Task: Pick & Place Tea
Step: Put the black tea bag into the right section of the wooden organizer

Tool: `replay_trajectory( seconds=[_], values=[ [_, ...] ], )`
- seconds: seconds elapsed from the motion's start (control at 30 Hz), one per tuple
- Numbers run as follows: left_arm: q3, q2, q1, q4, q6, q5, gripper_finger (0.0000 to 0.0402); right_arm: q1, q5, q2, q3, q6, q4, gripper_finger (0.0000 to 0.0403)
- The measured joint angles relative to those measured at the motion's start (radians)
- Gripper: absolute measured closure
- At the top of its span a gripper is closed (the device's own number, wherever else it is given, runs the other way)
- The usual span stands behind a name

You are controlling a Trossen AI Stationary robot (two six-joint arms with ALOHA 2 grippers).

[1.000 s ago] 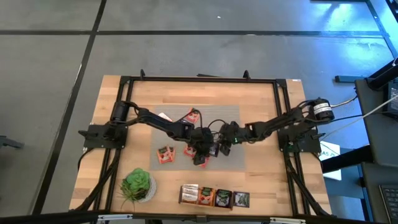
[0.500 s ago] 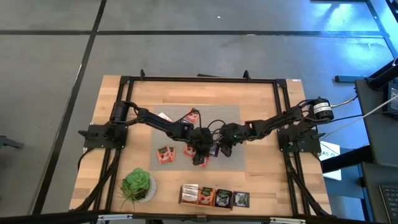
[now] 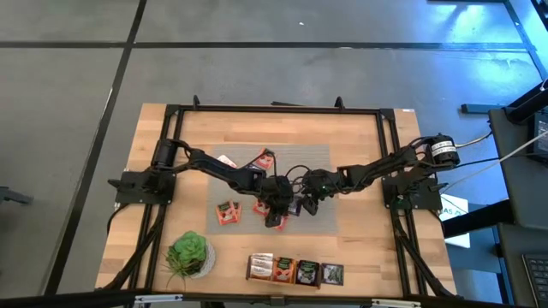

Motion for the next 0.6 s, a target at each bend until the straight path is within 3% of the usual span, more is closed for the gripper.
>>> replay_trajectory(
  seconds=[0.27, 0.6],
  values=[
    [0.000, 0.000, -0.001, 0.017, 0.000, -0.003, 0.0287, -0.008, 0.005, 0.068, 0.005, 0.088, 0.034, 0.0168],
    [0.001, 0.002, -0.002, 0.026, 0.001, -0.024, 0.0290, -0.010, -0.115, 0.080, 0.003, 0.090, 0.073, 0.0193]
  ],
)
